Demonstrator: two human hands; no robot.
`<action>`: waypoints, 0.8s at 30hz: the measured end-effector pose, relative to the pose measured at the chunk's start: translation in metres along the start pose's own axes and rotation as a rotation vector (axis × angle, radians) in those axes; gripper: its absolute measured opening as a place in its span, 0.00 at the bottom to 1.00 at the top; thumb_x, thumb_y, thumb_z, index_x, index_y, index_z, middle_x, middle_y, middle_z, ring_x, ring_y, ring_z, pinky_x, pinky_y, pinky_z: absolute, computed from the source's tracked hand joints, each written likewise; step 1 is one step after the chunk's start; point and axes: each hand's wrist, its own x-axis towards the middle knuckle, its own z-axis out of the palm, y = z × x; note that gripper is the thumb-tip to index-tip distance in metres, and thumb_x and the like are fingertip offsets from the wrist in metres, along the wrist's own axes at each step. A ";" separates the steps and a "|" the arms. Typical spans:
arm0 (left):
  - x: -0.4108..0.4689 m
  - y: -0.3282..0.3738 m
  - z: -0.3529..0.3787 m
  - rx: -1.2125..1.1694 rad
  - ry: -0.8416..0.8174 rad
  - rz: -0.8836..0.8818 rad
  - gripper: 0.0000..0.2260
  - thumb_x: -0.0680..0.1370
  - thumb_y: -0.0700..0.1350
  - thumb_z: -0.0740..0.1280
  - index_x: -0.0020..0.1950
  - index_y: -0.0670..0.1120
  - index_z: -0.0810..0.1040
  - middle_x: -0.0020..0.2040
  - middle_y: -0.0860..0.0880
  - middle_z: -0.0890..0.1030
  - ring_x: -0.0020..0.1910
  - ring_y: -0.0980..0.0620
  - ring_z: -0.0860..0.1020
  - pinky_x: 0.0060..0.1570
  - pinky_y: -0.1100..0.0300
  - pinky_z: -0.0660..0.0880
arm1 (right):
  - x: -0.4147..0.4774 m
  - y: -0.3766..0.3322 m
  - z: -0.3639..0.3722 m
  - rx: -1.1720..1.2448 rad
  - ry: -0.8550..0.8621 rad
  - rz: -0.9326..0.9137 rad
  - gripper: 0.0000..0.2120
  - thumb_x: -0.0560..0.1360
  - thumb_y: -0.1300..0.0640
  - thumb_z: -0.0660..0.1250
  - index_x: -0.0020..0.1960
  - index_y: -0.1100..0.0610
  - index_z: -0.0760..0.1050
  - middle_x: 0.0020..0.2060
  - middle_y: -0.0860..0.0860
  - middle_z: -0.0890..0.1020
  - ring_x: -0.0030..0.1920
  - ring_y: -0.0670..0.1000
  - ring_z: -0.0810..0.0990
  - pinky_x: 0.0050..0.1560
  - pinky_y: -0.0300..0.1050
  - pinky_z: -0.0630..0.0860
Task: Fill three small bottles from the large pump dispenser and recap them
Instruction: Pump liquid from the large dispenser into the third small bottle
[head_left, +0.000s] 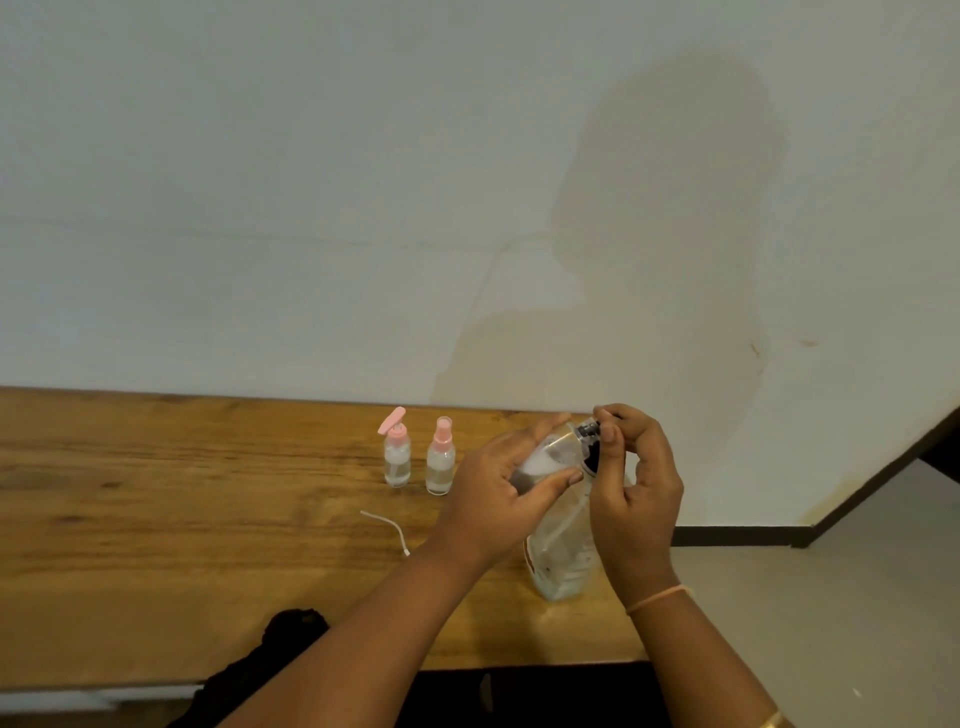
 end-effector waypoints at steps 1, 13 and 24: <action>0.001 0.002 0.000 -0.005 0.012 0.011 0.24 0.73 0.45 0.72 0.63 0.63 0.69 0.54 0.61 0.78 0.54 0.64 0.77 0.49 0.74 0.73 | 0.002 -0.003 0.000 0.011 0.010 -0.003 0.07 0.79 0.53 0.57 0.52 0.42 0.71 0.47 0.44 0.78 0.49 0.48 0.78 0.49 0.51 0.78; -0.001 -0.003 0.002 0.028 -0.023 -0.015 0.24 0.73 0.47 0.72 0.66 0.61 0.69 0.54 0.63 0.76 0.56 0.68 0.74 0.52 0.76 0.70 | -0.002 0.003 -0.001 -0.080 -0.016 -0.006 0.09 0.79 0.51 0.56 0.50 0.36 0.70 0.49 0.37 0.77 0.50 0.44 0.78 0.50 0.62 0.76; 0.002 0.003 -0.004 0.038 0.014 0.034 0.23 0.73 0.48 0.72 0.63 0.64 0.67 0.54 0.65 0.75 0.56 0.65 0.75 0.53 0.75 0.71 | 0.005 -0.014 0.000 0.014 0.005 -0.024 0.08 0.78 0.52 0.57 0.52 0.40 0.70 0.48 0.41 0.78 0.49 0.43 0.78 0.50 0.37 0.75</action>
